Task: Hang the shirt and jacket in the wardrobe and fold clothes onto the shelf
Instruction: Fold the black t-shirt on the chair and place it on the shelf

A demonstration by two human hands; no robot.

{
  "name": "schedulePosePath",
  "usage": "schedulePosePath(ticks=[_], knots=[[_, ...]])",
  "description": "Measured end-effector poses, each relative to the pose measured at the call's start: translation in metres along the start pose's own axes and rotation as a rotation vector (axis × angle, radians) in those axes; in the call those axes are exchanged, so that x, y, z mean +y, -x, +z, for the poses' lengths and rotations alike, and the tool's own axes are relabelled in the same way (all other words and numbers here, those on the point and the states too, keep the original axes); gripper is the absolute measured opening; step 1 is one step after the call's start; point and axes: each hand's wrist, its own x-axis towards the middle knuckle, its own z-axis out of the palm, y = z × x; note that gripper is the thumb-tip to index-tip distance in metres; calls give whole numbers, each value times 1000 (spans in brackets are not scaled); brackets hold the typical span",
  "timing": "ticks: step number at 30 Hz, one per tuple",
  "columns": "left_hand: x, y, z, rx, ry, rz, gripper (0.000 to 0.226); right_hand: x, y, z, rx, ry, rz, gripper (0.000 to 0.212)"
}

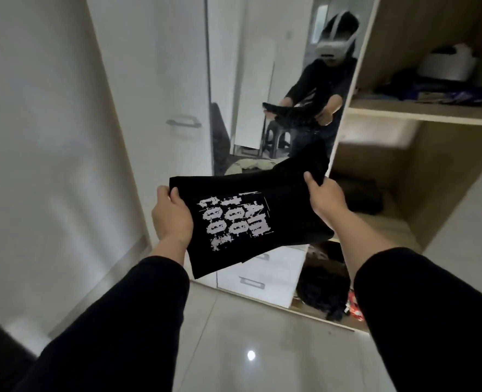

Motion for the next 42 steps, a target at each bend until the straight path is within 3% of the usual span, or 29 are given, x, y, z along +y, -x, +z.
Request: schedulePosePath(ticks=[4, 7, 16, 29, 33, 42], knots=[[34, 42, 95, -174, 44, 22, 17, 68, -18, -77, 104, -15, 132, 53], [50, 76, 162, -285, 53, 34, 16, 124, -31, -124, 165, 31, 232, 68], [71, 137, 327, -521, 13, 54, 18, 263, -89, -196, 259, 116, 423, 55], [15, 102, 585, -658, -180, -9, 32, 423, -285, -146, 291, 97, 626, 43], [-16, 90, 655, -677, -189, -18, 32, 476, -344, -120, 256, 98, 625, 54], [-65, 64, 751, -648, -174, 14, 37, 547, -435, -73, 248, 199, 656, 45]])
